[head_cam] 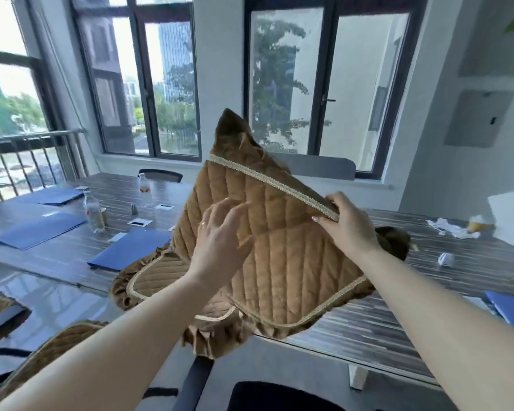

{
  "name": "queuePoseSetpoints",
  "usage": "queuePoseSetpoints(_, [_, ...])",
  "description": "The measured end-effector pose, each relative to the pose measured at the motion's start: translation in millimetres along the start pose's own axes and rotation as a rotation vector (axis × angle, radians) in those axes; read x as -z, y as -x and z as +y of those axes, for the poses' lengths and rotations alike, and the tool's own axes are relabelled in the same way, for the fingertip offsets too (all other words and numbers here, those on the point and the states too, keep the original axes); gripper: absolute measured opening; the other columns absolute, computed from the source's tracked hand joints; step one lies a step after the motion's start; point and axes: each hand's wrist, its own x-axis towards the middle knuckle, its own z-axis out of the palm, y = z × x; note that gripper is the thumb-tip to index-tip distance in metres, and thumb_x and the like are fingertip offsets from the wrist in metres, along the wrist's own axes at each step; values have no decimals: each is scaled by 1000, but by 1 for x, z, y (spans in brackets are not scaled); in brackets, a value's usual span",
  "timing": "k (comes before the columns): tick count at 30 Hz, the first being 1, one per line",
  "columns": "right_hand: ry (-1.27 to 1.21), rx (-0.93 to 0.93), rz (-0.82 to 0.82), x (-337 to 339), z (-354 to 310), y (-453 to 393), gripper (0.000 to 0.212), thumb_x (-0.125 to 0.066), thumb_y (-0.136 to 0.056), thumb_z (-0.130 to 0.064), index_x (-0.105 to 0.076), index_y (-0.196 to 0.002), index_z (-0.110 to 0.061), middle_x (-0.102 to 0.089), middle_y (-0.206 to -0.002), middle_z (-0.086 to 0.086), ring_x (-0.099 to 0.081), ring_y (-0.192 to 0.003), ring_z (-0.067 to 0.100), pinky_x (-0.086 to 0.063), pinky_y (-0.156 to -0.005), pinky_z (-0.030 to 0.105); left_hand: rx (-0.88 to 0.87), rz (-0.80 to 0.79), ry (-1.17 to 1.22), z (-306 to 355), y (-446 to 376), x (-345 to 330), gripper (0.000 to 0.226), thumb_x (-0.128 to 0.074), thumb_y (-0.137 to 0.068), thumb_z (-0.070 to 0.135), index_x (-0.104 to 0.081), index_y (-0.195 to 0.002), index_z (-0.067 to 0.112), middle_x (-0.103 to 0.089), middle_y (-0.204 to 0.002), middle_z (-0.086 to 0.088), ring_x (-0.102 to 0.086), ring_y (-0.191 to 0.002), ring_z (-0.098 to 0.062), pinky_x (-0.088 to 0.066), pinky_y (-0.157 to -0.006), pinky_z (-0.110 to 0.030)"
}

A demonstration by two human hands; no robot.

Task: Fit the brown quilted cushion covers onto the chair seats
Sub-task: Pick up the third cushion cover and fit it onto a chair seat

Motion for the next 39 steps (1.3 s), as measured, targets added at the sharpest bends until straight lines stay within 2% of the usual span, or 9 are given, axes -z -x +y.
queuePoseSetpoints(5, [228,363,-47,20,-16,-7,29,-69,-83,-24,-60,-108,-12,-70,-97,6,-64,-92,31,-41,-84,40,-406,10,-376,24,-29,12,67,-72,-72,40,-51,-133,22,-51,-140,-7,-42,-133,-29,-27,-112,-59])
queuePoseSetpoints(8, [290,533,-68,23,-21,-6,25,-71,-81,-21,-62,-104,-15,-70,-94,4,-64,-90,29,-38,-86,40,-302,-171,-475,34,-35,17,61,-65,-80,51,-52,-132,20,-55,-136,-8,-51,-126,-33,-40,-101,-48])
queuePoseSetpoints(11, [279,564,-21,18,-19,0,33,-77,-75,-17,-64,-105,-17,-68,-99,5,-62,-97,32,-40,-91,45,-154,-193,-424,40,-27,13,40,-50,-91,51,-55,-116,21,-67,-108,-4,-63,-99,-32,-41,-68,-35])
queuePoseSetpoints(15, [134,122,114,2,11,32,80,-80,-70,-37,-42,-138,-18,-40,-145,14,-36,-135,32,-28,-112,47,90,-171,-183,31,-9,8,29,-53,-90,49,-60,-102,23,-70,-95,-6,-64,-91,-34,-46,-68,-37])
queuePoseSetpoints(20, [-80,-846,122,-20,98,132,112,-76,-64,-59,-17,-150,-18,-23,-155,15,-21,-143,34,-26,-113,54,348,-127,189,12,13,18,26,-61,-90,39,-66,-96,14,-66,-85,-7,-61,-86,-28,-42,-70,-34])
queuePoseSetpoints(23, [-388,-1180,112,-28,136,180,129,-75,-46,-73,-21,-148,-16,-36,-150,14,-35,-136,36,-32,-109,56,555,-22,471,-7,32,24,27,-65,-81,50,-70,-96,27,-71,-92,-6,-65,-91,-26,-52,-83,-40])
queuePoseSetpoints(27, [-731,-1269,39,-32,145,194,119,-76,-47,-72,-33,-144,-18,-52,-136,7,-55,-116,33,-45,-100,49,702,48,626,-30,52,16,16,-64,-85,46,-70,-83,31,-71,-87,1,-65,-84,-17,-53,-83,-39])
queuePoseSetpoints(29, [-765,-1174,8,-31,140,195,89,-77,-65,-56,-43,-138,-18,-57,-123,4,-57,-105,29,-48,-93,41,738,50,598,-37,64,7,21,-63,-84,49,-70,-84,29,-71,-88,1,-66,-87,-19,-55,-86,-42])
queuePoseSetpoints(39, [-383,-1228,-63,-37,172,282,48,-78,-72,-38,-58,-110,-16,-65,-108,7,-61,-96,30,-51,-86,43,1088,-248,345,-72,180,-68,56,-69,-79,51,-59,-116,10,-66,-106,-9,-64,-96,-28,-55,-84,-48])
